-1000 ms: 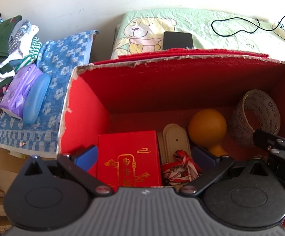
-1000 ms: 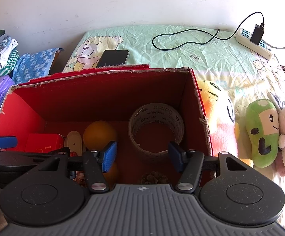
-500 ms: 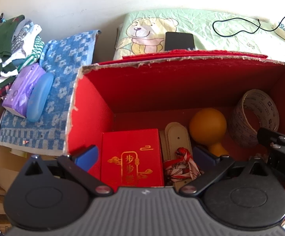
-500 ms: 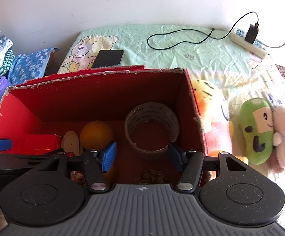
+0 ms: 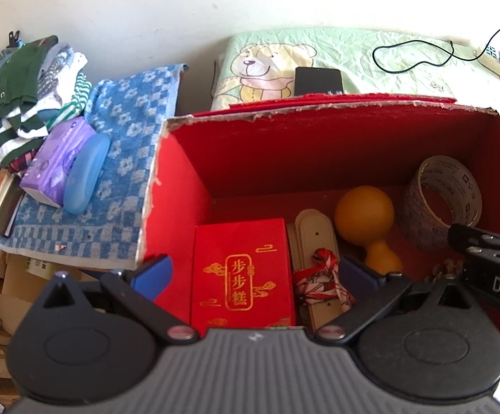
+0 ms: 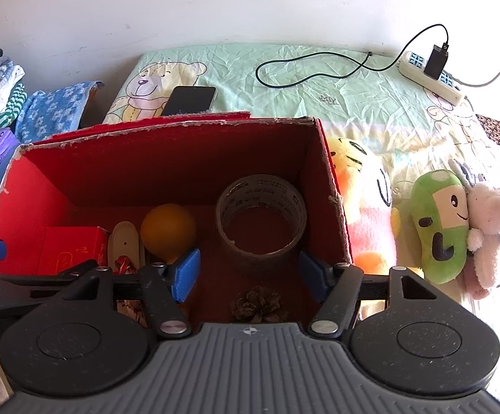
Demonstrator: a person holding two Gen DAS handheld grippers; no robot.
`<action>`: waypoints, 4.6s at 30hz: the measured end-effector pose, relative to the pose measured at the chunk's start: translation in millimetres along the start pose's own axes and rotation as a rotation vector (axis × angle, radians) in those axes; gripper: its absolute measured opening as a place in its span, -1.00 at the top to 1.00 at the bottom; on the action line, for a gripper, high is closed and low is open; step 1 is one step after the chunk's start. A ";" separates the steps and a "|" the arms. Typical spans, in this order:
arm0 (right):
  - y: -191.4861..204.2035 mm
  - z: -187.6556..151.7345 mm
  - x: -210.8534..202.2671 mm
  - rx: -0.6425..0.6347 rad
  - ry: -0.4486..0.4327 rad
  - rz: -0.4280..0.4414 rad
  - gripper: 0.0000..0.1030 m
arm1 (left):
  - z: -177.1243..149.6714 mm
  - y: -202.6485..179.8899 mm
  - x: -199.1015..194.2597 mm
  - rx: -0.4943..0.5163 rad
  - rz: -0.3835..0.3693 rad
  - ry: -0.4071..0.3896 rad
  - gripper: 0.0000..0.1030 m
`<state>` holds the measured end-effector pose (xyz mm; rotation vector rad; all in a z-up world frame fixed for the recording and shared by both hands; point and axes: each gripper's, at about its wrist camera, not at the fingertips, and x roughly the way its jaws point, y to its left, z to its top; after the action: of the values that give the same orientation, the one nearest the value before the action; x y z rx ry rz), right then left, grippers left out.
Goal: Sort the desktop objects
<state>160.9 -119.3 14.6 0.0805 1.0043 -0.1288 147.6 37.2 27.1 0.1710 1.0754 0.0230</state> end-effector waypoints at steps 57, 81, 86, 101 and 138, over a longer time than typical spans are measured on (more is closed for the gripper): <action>-19.9 -33.0 -57.4 -0.010 -0.133 0.161 -0.27 | -41.1 -8.1 -66.0 -0.097 0.087 -0.063 -0.98; -48.8 -102.0 -64.0 -0.170 -0.029 0.233 -0.27 | -137.4 -48.8 -73.0 -0.224 0.130 0.082 -0.98; -41.1 -109.7 -58.4 -0.187 0.010 0.229 -0.28 | -145.0 -41.2 -62.2 -0.218 0.103 0.116 -0.98; 8.2 -103.7 -41.1 -0.158 0.075 0.240 -0.28 | -143.2 8.3 -42.6 -0.167 0.100 0.145 -0.98; 6.7 -17.7 -64.7 0.034 -0.077 0.239 -0.25 | -27.6 22.0 -65.0 -0.025 0.018 0.002 -0.98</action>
<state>112.8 -105.9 59.9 0.2242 0.9084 0.0687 93.9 55.8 74.4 0.1581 1.0747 0.0531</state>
